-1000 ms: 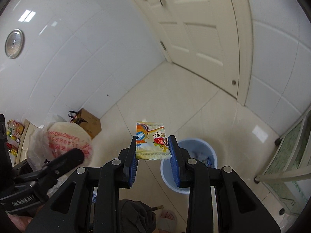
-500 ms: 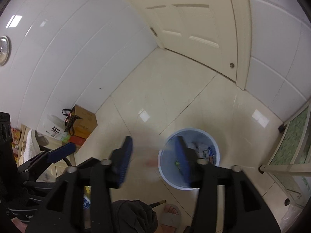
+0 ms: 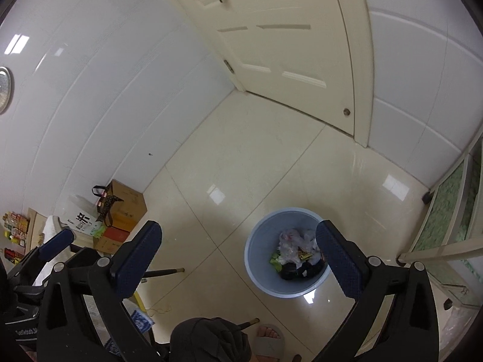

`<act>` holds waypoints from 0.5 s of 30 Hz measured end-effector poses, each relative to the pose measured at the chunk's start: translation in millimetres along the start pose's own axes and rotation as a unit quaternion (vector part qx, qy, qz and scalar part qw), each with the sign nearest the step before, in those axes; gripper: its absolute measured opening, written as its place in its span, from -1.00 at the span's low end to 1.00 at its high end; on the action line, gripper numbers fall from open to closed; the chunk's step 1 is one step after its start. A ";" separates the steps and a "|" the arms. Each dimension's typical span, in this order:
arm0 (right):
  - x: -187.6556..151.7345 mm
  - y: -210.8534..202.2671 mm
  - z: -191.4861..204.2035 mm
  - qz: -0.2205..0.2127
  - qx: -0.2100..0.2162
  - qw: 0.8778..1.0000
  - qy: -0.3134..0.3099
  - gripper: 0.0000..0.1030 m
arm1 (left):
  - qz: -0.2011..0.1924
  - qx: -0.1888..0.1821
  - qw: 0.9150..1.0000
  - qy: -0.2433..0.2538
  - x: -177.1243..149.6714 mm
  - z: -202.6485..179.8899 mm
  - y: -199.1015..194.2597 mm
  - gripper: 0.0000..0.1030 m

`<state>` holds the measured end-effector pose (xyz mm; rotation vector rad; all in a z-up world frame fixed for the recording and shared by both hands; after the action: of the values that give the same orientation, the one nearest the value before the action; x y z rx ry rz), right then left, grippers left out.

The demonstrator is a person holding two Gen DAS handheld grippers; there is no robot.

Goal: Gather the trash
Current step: 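Bring both open tools back over the table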

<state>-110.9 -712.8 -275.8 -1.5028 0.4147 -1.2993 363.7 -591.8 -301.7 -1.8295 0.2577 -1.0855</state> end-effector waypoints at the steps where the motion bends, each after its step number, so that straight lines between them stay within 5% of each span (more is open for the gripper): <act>1: -0.4 -4.0 3.4 -0.003 0.001 1.000 -0.002 1.00 | -0.007 0.002 1.000 0.001 -3.6 -0.4 -8.1 0.97; 10: -1.0 -59.6 47.8 -0.045 0.021 0.998 -0.032 1.00 | -0.066 0.002 0.998 -0.017 -32.2 3.0 -87.1 0.97; 15: -4.1 -92.0 78.3 -0.070 0.032 0.996 -0.053 1.00 | -0.097 0.005 0.995 -0.030 -60.5 33.3 -166.3 0.97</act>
<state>-77.2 -637.2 -187.8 -1.5607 0.1992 -1.3224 309.5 -449.4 -205.8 -1.9041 0.0390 -1.1602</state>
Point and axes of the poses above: each gripper's, at about its wrist camera, not at the fingertips, and y roughly the way its jaws point, z to its left, x to its top, the point moved 4 cm from there along y, roughly the way its jaws point, and after that the axes turned 9 degrees about -x, right-handed, at the moved point
